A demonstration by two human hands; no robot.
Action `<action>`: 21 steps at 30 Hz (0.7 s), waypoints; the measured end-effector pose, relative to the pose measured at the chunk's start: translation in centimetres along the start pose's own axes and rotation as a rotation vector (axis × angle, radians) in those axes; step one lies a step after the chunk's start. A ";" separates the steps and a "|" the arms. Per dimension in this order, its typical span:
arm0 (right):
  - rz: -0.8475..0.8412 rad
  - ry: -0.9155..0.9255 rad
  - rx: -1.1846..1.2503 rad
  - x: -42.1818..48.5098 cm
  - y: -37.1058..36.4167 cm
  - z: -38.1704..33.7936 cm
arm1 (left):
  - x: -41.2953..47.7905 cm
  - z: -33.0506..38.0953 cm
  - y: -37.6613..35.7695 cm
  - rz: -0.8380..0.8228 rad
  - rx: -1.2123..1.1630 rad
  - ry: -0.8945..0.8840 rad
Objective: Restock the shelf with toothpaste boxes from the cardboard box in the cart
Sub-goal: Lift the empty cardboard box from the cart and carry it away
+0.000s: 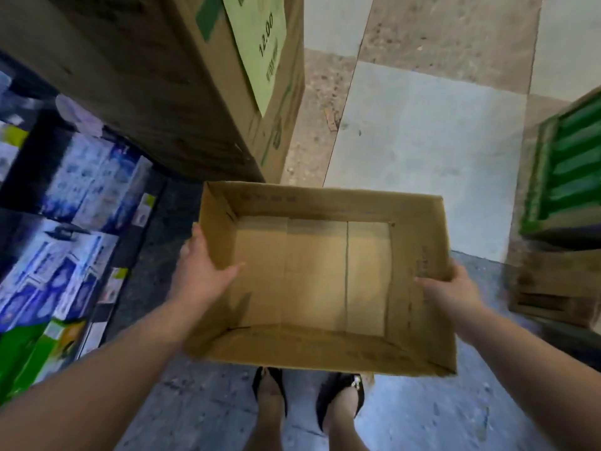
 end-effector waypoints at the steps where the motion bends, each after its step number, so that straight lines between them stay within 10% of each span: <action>1: -0.017 -0.020 0.012 1.7 -1.3 0.7 | 1.6 -0.5 -1.4 -0.009 0.001 -0.006; 21: -0.001 -0.227 0.036 21.5 -10.8 9.3 | 18.5 -2.4 -19.4 -0.213 0.074 -0.062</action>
Point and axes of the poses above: each hand's wrist, its own x-axis towards the middle knuckle, its own y-axis out of the back of the hand, z = x × y, the point moved 2 cm from there along x, towards the middle knuckle, and after that the axes turned 3 degrees about -x, right-handed, at the moved point
